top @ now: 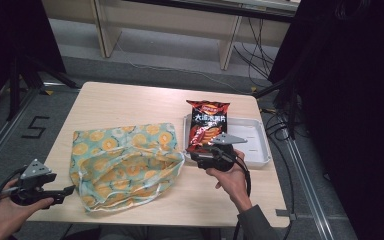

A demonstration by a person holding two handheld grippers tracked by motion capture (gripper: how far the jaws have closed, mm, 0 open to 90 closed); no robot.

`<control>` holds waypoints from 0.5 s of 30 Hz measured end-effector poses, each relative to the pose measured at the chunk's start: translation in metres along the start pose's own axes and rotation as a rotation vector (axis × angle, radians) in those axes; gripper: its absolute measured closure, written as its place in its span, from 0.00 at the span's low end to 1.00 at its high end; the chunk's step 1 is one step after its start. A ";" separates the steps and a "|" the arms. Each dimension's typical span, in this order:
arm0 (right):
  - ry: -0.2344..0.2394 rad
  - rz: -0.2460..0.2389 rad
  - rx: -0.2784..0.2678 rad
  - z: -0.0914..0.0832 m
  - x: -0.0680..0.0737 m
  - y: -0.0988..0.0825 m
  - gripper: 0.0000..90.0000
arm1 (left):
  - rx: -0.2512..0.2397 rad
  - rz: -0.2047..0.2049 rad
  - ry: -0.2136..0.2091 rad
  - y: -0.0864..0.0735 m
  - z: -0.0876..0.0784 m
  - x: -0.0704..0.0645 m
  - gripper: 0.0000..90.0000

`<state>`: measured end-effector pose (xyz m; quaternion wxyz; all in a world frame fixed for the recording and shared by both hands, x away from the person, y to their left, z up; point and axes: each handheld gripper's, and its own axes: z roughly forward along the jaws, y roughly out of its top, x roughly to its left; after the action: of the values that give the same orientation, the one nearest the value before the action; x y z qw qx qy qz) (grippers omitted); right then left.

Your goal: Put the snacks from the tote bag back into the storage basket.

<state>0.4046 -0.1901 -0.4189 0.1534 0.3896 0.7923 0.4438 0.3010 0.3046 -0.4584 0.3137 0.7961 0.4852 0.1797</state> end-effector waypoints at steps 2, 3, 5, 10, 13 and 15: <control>0.009 0.002 -0.001 0.000 0.003 -0.003 0.45 | -0.024 -0.023 0.005 0.000 0.002 -0.002 0.27; 0.009 0.002 -0.001 0.000 0.003 -0.003 0.45 | -0.024 -0.023 0.005 0.000 0.002 -0.002 0.27; 0.008 -0.010 0.020 -0.002 0.007 -0.010 0.44 | -0.005 0.000 0.004 0.000 0.000 -0.001 0.27; 0.011 -0.027 0.050 -0.004 0.010 -0.016 0.43 | -0.009 -0.002 0.006 0.000 0.000 -0.001 0.27; 0.017 -0.034 0.069 -0.006 0.015 -0.022 0.41 | -0.002 0.003 0.003 0.001 -0.001 -0.001 0.27; 0.020 -0.035 0.075 -0.007 0.016 -0.025 0.41 | -0.001 0.006 0.004 0.001 -0.001 -0.001 0.27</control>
<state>0.3779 -0.1892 -0.4344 0.1385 0.3765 0.8165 0.4151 0.3005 0.3034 -0.4576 0.3128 0.7970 0.4835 0.1822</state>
